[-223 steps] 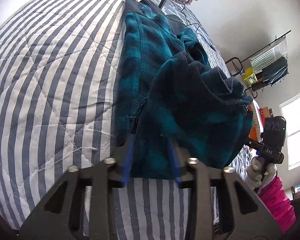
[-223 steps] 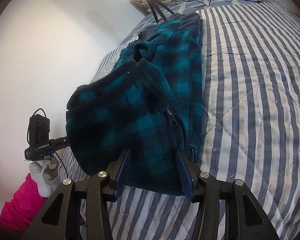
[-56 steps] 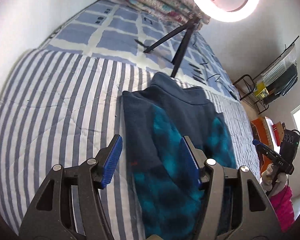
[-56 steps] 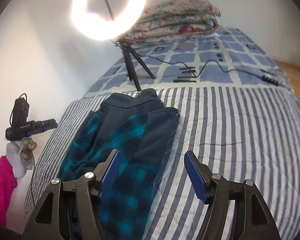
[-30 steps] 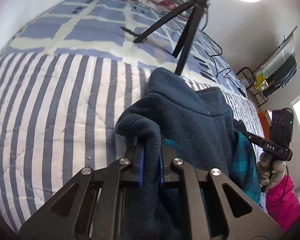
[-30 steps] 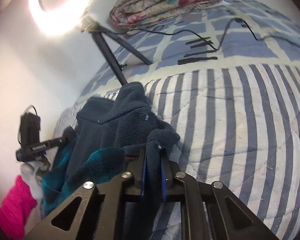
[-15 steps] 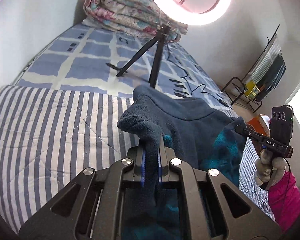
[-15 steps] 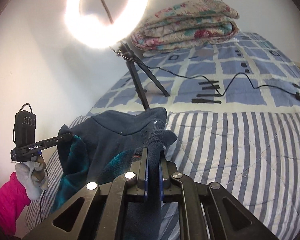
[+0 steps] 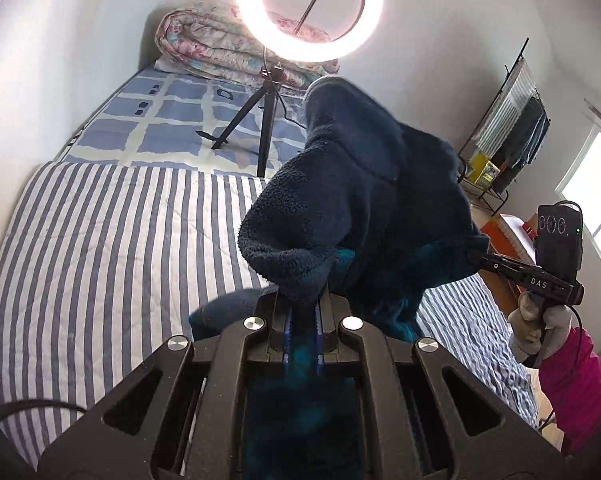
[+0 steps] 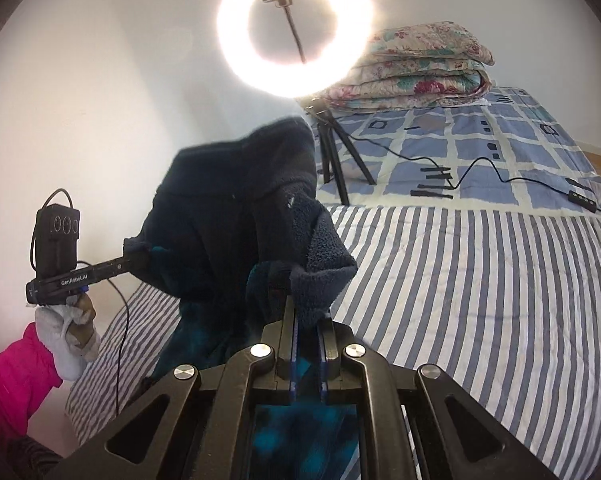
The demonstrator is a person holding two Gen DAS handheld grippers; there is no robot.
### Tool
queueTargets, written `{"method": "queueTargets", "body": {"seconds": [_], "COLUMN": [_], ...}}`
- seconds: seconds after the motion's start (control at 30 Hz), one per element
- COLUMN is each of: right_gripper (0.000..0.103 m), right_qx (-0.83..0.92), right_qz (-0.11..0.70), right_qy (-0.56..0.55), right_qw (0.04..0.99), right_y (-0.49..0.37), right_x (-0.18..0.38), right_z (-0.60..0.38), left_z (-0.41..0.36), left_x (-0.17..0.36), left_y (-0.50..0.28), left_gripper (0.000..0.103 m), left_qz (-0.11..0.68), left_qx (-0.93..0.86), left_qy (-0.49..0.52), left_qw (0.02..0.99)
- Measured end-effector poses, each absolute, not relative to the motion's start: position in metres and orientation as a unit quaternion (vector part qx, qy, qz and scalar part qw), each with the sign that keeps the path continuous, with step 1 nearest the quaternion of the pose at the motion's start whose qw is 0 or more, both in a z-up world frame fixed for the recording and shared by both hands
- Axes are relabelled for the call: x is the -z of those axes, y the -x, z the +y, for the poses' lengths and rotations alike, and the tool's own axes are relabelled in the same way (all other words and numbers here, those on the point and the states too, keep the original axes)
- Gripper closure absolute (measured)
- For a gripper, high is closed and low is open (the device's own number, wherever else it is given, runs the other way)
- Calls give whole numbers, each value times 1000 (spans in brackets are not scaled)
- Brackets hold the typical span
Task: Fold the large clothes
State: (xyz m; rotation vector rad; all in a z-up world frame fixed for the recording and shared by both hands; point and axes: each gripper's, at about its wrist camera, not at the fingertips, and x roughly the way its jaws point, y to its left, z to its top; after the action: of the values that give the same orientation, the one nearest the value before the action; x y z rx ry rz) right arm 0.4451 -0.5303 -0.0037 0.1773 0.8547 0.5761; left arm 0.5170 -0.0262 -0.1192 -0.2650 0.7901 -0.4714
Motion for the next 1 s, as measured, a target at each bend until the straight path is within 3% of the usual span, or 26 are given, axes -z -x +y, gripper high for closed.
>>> {"method": "queueTargets", "body": {"seconds": [0.4,0.8,0.9,1.0], "right_gripper": [98,98,92,80], "right_qx": [-274,-246,-227,-204], "right_qz": [416,453,450,438], "right_qy": [-78,-26,1,30], "right_qw": [864,857,864,875], "right_y": [-327,-235,-223,-210], "right_x": [-3,43,40,29], "right_z": [-539,-522,-520,-524], "left_z": [-22,-16,-6,7], "left_x": [124,187,181,171], "left_y": [-395,-309,-296,-285], "left_gripper": [97,96,84,61], "left_qz": [384,443,446,438], "left_qx": [242,220,218,219], "left_qy": [102,57,65,76], "left_qw": [885,867,866,869]}}
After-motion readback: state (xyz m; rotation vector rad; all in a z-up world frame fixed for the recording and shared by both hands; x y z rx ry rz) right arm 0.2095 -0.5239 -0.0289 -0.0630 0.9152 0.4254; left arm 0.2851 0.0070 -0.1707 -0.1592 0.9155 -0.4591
